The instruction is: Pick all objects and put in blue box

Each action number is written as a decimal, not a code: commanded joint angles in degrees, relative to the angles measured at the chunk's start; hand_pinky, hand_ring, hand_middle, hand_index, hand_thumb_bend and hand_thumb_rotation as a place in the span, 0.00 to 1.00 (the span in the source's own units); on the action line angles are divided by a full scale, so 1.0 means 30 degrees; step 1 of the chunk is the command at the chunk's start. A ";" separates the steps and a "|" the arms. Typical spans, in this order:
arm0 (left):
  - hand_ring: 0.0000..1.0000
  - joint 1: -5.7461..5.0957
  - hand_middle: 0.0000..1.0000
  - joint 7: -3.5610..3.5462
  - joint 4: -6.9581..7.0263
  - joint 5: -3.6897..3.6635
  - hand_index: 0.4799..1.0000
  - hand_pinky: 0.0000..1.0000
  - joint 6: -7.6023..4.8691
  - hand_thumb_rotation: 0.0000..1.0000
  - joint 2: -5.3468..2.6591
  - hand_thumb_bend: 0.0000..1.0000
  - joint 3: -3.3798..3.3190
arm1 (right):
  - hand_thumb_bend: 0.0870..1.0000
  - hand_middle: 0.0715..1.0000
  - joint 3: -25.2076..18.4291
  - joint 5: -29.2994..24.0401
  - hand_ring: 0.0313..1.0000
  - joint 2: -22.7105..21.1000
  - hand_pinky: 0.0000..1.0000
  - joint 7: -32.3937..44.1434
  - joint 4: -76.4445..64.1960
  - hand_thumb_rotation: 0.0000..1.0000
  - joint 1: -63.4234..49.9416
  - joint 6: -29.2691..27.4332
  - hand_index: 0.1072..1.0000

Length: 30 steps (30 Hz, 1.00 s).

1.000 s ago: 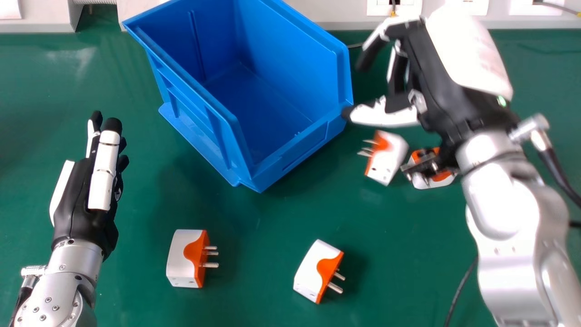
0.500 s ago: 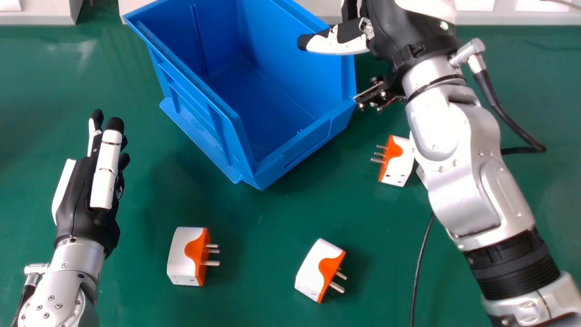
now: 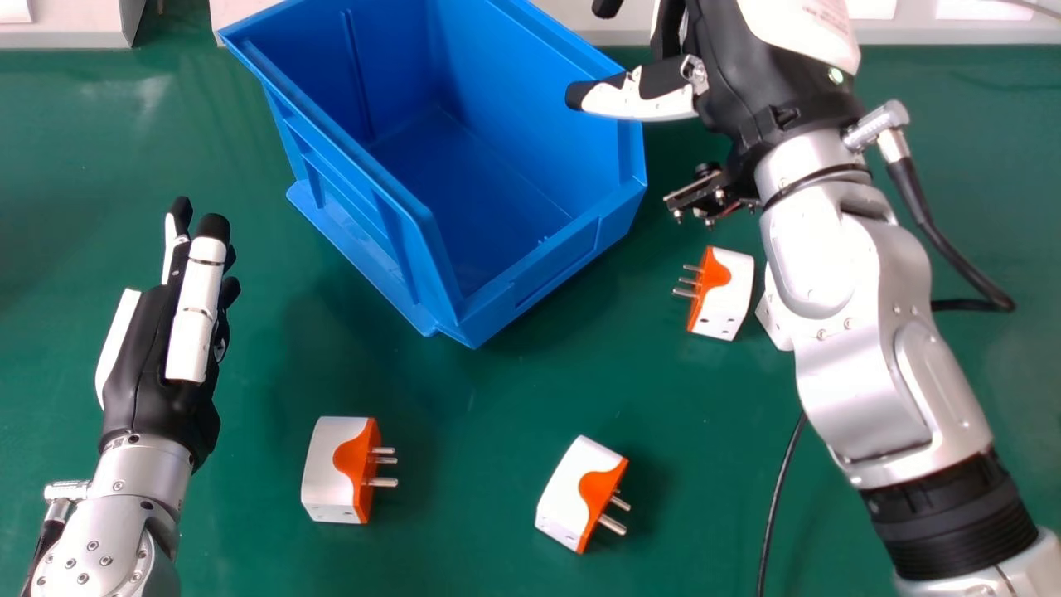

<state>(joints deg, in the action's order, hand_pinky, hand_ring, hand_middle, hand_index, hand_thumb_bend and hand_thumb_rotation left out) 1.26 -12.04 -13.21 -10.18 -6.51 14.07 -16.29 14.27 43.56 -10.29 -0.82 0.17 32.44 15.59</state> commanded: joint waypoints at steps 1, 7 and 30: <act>1.00 0.0122 1.00 -0.0073 0.0067 -0.0134 1.00 1.00 -0.0513 0.97 0.0210 0.53 -0.0172 | 0.43 0.08 -0.0164 0.0135 0.05 -0.0290 0.03 -0.0055 -0.0936 0.14 0.0024 0.0040 0.41; 1.00 0.0207 1.00 -0.0112 -0.0054 -0.0124 1.00 1.00 -0.0558 0.97 0.0240 0.53 -0.0199 | 0.43 0.08 -0.0666 0.0129 0.05 -0.0845 0.03 -0.0046 -0.2447 0.14 -0.1284 0.0251 0.41; 1.00 0.0638 1.00 -0.0244 -0.0612 -0.0121 1.00 1.00 -0.0477 0.97 0.0441 0.51 -0.0246 | 0.90 0.96 -0.0800 0.2504 0.96 -0.3124 0.95 0.2707 -0.5023 0.56 -0.5022 0.2999 0.97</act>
<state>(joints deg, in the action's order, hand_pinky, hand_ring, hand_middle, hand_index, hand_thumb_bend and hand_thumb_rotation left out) 2.18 -12.51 -15.27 -10.18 -6.91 14.50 -16.69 12.19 50.10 -18.91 7.40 -13.24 17.03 24.49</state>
